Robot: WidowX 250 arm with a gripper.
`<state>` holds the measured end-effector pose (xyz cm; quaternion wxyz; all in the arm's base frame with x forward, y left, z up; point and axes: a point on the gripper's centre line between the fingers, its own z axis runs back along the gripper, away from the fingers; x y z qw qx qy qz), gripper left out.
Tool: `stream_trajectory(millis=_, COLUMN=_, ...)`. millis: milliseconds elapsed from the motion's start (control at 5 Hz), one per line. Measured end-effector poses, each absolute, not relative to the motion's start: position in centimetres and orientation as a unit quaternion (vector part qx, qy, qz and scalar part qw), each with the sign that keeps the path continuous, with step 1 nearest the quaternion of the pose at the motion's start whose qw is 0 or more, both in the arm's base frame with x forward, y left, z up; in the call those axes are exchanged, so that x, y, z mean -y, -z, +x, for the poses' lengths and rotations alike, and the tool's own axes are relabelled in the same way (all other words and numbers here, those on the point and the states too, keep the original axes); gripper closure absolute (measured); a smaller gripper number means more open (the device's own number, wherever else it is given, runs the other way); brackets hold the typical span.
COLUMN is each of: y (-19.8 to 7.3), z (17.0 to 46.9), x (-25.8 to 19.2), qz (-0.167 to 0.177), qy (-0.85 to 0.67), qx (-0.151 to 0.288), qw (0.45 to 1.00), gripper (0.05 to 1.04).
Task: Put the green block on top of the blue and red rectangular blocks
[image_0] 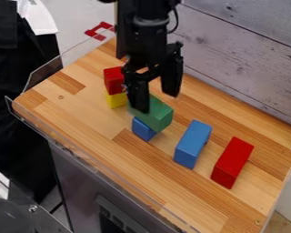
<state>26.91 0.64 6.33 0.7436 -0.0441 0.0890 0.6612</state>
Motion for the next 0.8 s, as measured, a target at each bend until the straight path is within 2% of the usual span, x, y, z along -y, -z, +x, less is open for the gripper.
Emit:
stream_trajectory(millis=400, y=-5.6, z=26.9, x=-0.5, qz=-0.058, qy=-0.668, qx=-0.102, qw=0.735, gripper=0.085)
stream_trajectory(millis=600, y=-5.2, z=26.7, x=-0.4, qz=-0.062, qy=-0.667, qx=-0.105, qw=0.735, gripper=0.119)
stream_trajectory(millis=800, y=-4.6, z=26.6, x=-0.6, qz=-0.068, qy=-0.658, qx=-0.111, qw=0.742, gripper=0.392)
